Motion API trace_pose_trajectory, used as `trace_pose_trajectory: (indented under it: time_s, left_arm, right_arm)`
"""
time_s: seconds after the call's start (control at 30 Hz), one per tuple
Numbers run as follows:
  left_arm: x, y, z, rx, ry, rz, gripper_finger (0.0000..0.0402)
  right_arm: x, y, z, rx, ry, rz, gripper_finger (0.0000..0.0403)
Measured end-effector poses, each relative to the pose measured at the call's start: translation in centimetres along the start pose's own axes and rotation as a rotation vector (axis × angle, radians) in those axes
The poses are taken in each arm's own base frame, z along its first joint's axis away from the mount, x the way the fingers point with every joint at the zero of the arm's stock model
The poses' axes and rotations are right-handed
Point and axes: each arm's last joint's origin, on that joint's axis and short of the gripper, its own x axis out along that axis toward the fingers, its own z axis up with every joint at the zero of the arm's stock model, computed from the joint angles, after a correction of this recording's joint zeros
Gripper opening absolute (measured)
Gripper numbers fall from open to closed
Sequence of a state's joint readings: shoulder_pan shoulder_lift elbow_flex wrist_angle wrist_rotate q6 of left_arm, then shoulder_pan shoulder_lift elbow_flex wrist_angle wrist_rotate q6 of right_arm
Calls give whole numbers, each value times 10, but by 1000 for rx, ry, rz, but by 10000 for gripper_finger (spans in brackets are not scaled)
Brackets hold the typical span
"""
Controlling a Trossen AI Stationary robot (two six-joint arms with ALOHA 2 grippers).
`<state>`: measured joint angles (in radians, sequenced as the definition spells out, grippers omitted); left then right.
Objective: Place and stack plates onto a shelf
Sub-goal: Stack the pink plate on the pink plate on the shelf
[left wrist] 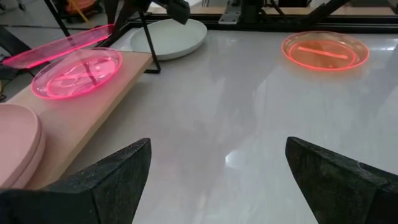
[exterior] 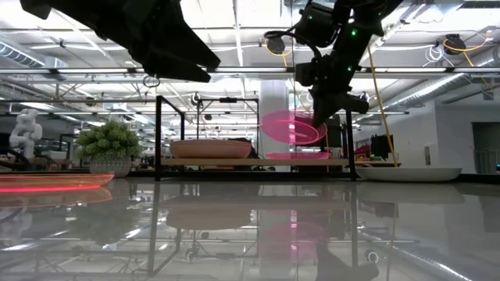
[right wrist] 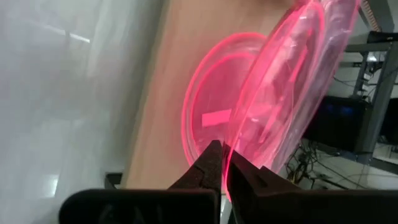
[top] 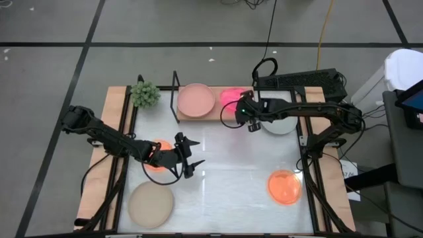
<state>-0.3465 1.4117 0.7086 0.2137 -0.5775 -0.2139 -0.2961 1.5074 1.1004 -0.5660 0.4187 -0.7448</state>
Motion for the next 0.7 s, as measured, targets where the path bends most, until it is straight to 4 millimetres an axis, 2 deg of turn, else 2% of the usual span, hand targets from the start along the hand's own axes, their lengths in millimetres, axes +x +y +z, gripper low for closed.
trace_pose_trajectory:
  time_s: [0.3,0.7]
  left_arm:
    - [0,0,0,6,2,0,374]
    - [0,0,0,6,2,0,374]
  right_arm:
    - [6,0,-1,5,18,12,3]
    - [7,-1,-4,36,30,19,40]
